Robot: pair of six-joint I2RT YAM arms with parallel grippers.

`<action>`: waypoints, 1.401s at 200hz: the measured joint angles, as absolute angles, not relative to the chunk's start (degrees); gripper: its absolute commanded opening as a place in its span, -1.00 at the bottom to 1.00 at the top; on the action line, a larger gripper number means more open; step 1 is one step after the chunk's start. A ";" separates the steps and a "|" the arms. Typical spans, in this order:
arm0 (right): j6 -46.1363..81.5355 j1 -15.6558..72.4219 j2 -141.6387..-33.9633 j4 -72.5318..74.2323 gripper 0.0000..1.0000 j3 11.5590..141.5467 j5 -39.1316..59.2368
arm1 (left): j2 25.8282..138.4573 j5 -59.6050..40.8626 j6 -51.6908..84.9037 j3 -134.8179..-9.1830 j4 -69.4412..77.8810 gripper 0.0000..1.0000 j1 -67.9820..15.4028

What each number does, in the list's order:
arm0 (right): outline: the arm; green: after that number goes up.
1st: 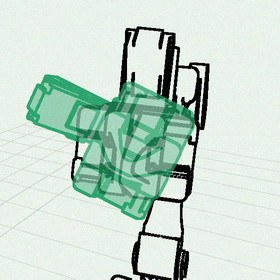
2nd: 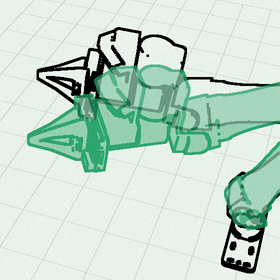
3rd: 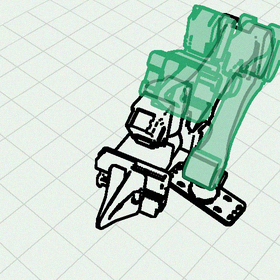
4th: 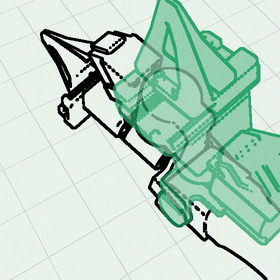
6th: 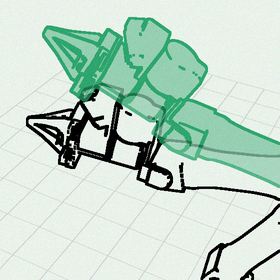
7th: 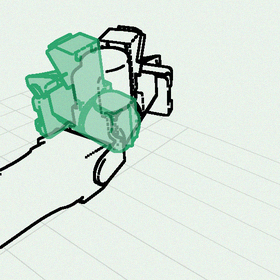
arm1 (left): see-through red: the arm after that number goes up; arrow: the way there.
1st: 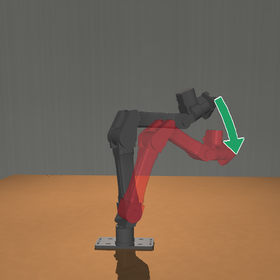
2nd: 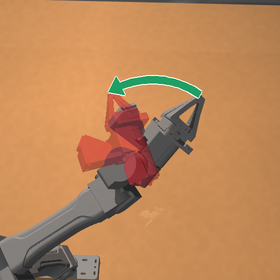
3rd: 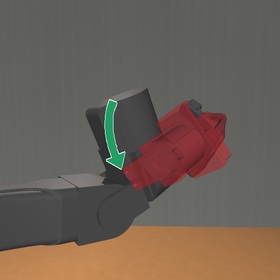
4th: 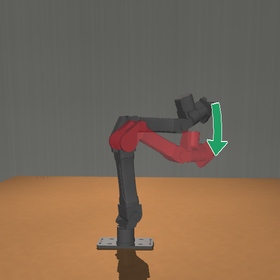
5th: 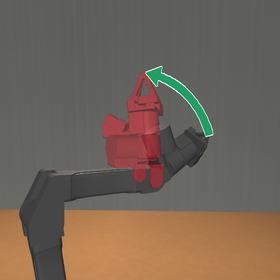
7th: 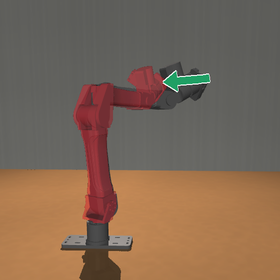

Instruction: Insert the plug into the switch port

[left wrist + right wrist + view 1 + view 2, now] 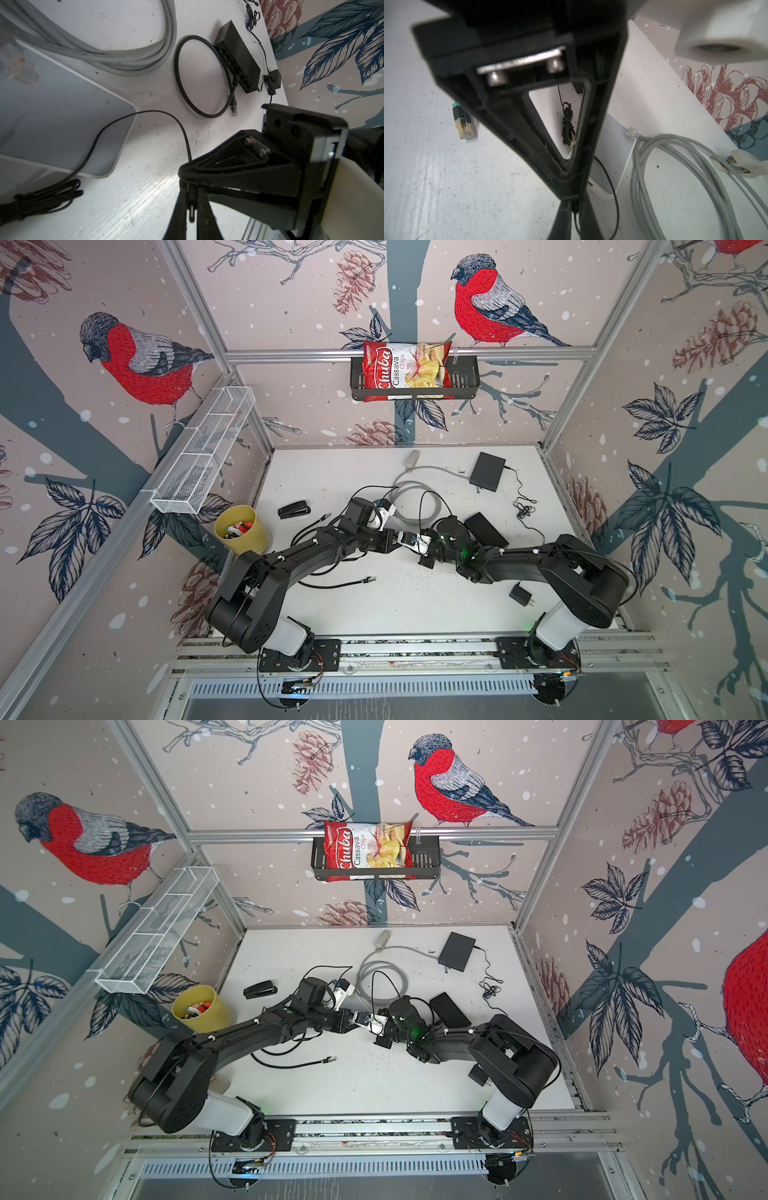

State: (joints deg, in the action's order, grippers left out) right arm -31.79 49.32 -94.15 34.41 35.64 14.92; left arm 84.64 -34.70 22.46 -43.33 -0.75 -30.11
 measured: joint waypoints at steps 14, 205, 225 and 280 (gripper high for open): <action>-31.77 49.32 -94.13 35.38 -0.96 35.11 14.92 | 84.64 -34.74 22.46 -43.33 -0.75 -0.81 -30.11; 13.72 45.87 -95.64 11.77 -0.96 44.62 16.49 | 99.94 4.71 23.55 -59.31 -5.21 0.19 -29.23; 17.15 45.74 -98.74 4.97 -0.95 49.41 16.34 | 100.09 4.75 21.98 -59.24 -5.15 0.20 -29.23; 18.06 45.89 -105.95 -8.10 -0.95 59.13 14.70 | 101.14 3.95 19.55 -57.49 -3.90 0.24 -29.17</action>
State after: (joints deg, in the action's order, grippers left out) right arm 18.06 45.89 -105.95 -8.10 59.13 14.70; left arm 101.14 3.95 19.55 -57.49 -3.90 -29.17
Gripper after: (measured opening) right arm 0.076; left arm 0.616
